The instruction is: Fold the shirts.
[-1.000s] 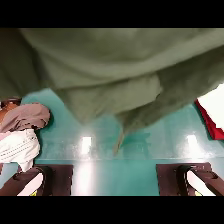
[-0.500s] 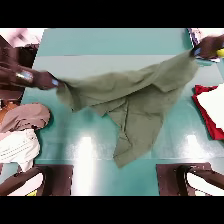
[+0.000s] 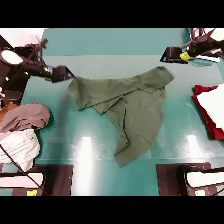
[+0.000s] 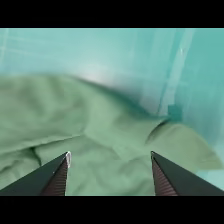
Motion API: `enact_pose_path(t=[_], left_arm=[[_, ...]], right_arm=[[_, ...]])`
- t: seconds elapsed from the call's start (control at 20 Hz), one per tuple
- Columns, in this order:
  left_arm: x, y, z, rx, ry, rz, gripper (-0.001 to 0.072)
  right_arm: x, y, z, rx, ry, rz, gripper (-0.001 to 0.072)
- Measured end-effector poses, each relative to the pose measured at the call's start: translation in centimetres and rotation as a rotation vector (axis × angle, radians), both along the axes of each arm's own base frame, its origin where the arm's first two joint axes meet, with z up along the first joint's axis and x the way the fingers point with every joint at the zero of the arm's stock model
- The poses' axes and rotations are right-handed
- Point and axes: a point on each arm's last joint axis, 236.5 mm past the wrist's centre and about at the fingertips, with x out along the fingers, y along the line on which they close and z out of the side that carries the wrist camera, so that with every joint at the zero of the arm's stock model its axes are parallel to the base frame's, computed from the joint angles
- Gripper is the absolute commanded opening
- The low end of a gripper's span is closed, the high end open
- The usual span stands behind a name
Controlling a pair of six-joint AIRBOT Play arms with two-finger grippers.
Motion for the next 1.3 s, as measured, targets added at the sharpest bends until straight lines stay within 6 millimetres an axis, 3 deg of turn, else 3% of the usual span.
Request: enact_pose_path(t=[0.05,0.15,0.3,0.5,0.65,0.8,0.95,1.3], left_arm=[[0.8,0.4,1.4,-0.002,-0.03,0.01,0.0543],[0.9,0.8,3.6,-0.009,-0.046,-0.005,0.0543],[-1.7,-0.8,3.1,-0.053,0.051,-0.089,0.0543],[-6.8,-6.0,-2.2,-0.134,0.255,-0.192,0.0543],[-10.8,-10.1,-7.4,-0.141,0.377,-0.228,0.0543],[-14.1,-12.9,-11.0,-0.148,0.454,-0.23,0.0544],[-15.0,-14.4,-13.0,-0.17,0.472,-0.18,0.0543],[-13.3,-15.4,-14.0,-0.225,0.444,-0.053,0.0541]], right_arm=[[0.3,-0.1,0.7,0.001,-0.011,-0.001,0.038],[-0.4,-0.1,2.0,-0.005,-0.005,0.016,0.038],[-2.9,0.4,3.6,-0.024,0.016,0.065,0.038],[-6.2,1.7,4.3,-0.034,0.016,0.112,0.038],[-7.9,2.4,3.9,-0.032,0.005,0.124,0.038],[-9.2,2.5,3.1,-0.028,-0.003,0.119,0.038],[-10.2,2.5,2.5,-0.025,-0.008,0.114,0.038],[-11.2,2.4,3.1,-0.02,-0.049,0.103,0.038]])
